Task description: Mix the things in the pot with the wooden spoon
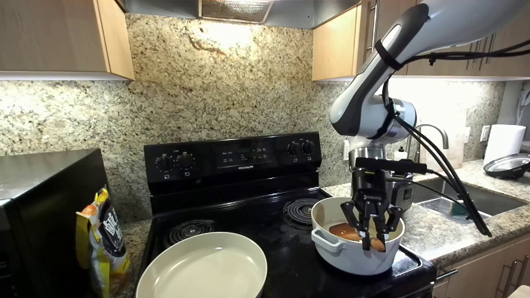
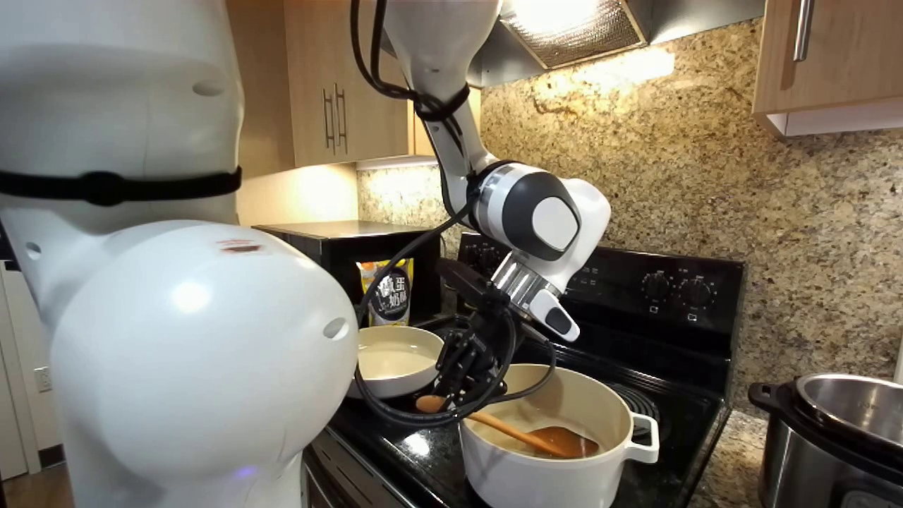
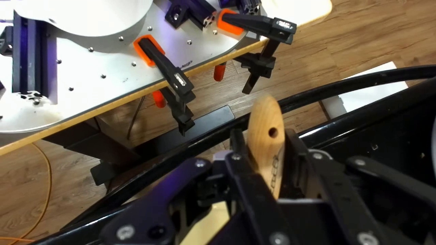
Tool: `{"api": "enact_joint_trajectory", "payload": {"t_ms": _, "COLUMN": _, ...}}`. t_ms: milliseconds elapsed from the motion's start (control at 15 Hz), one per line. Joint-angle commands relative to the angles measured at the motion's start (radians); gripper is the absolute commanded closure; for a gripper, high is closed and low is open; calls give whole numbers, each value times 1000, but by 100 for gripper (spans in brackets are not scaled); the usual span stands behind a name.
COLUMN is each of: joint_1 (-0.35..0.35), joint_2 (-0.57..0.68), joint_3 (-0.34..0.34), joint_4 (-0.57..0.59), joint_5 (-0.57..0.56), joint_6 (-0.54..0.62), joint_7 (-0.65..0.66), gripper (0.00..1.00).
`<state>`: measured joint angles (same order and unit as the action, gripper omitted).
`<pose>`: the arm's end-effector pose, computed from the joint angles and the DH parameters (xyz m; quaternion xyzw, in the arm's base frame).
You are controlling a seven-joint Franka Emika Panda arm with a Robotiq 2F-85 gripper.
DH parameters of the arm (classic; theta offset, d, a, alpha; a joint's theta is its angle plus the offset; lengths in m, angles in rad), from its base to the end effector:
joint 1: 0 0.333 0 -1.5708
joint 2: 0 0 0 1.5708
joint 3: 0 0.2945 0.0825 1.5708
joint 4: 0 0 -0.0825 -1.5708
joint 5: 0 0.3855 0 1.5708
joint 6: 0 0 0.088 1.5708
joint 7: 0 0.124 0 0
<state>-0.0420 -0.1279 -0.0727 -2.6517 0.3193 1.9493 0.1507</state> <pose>0.3455 -0.0124 0.2198 -0.9251 0.2210 0.2826 0.1242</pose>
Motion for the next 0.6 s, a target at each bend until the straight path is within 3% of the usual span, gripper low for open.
{"api": "enact_joint_trajectory", "payload": {"t_ms": 0, "joint_1": -14, "joint_2": -14, "joint_3": 6, "joint_4": 14, "joint_5": -28, "joint_6": -53, "joint_7": 40, "gripper": 36}}
{"api": "enact_joint_trajectory", "payload": {"t_ms": 200, "joint_1": -15, "joint_2": -10, "joint_3": 7, "joint_4": 27, "joint_5": -33, "joint_6": -70, "joint_7": 34, "gripper": 16}}
{"api": "enact_joint_trajectory", "payload": {"t_ms": 267, "joint_1": -15, "joint_2": -11, "joint_3": 7, "joint_4": 28, "joint_5": -33, "joint_6": -70, "joint_7": 34, "gripper": 52}}
{"api": "enact_joint_trajectory", "payload": {"t_ms": 400, "joint_1": -14, "joint_2": -11, "joint_3": 8, "joint_4": 34, "joint_5": -36, "joint_6": -69, "joint_7": 29, "gripper": 58}}
{"api": "enact_joint_trajectory", "payload": {"t_ms": 533, "joint_1": -13, "joint_2": -4, "joint_3": 8, "joint_4": 41, "joint_5": -37, "joint_6": -70, "joint_7": 22, "gripper": 71}}
